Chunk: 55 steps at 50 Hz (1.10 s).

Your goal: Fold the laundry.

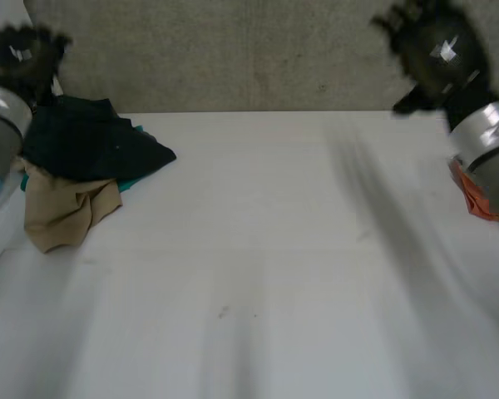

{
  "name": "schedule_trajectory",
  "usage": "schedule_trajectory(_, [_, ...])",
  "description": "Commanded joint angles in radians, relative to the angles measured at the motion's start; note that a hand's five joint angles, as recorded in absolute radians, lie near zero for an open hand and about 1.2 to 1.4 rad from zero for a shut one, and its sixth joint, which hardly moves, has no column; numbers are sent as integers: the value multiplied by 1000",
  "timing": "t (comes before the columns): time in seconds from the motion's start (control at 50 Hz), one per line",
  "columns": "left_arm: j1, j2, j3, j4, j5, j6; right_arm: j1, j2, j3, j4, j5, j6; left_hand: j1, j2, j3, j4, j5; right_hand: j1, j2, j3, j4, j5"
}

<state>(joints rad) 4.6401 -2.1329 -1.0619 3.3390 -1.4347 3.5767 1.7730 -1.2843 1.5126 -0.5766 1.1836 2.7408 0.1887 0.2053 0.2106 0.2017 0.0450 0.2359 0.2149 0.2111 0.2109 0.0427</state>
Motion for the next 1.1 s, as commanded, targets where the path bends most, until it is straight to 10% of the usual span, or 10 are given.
schedule_trajectory(0.02, [60, -327, 101, 173, -6, 118, 6, 63, 150, 8, 8, -62, 25, 8, 3, 12, -6, -61, -40, -37, -36, -43])
schedule_trajectory(0.14, [71, -502, 224, 224, 0, 146, -7, 74, 215, 9, 7, -79, 145, 128, 123, 132, 114, -61, -40, -37, -36, -43])
schedule_trajectory(0.26, [63, -568, 307, 257, -3, 148, -7, 72, 232, 9, 7, -81, 1208, 1191, 1186, 1194, 1177, -61, -40, -37, -36, -43])
schedule_trajectory(0.7, [-335, 293, -165, 427, -17, -234, -32, 53, 202, 6, 42, -75, 1208, 1191, 1186, 1195, 1177, -61, -40, -37, -36, -43])
schedule_trajectory(1.02, [-478, 248, -466, 306, -32, -254, -80, 46, 143, 132, 142, -75, 1208, 1191, 1186, 1195, 1177, -61, -40, -37, -36, -43])
schedule_trajectory(1.1, [-459, 137, -432, 290, -47, -236, -81, 59, 140, 135, 142, -76, 76, 60, 55, 63, 46, -61, -40, -37, -36, -43])
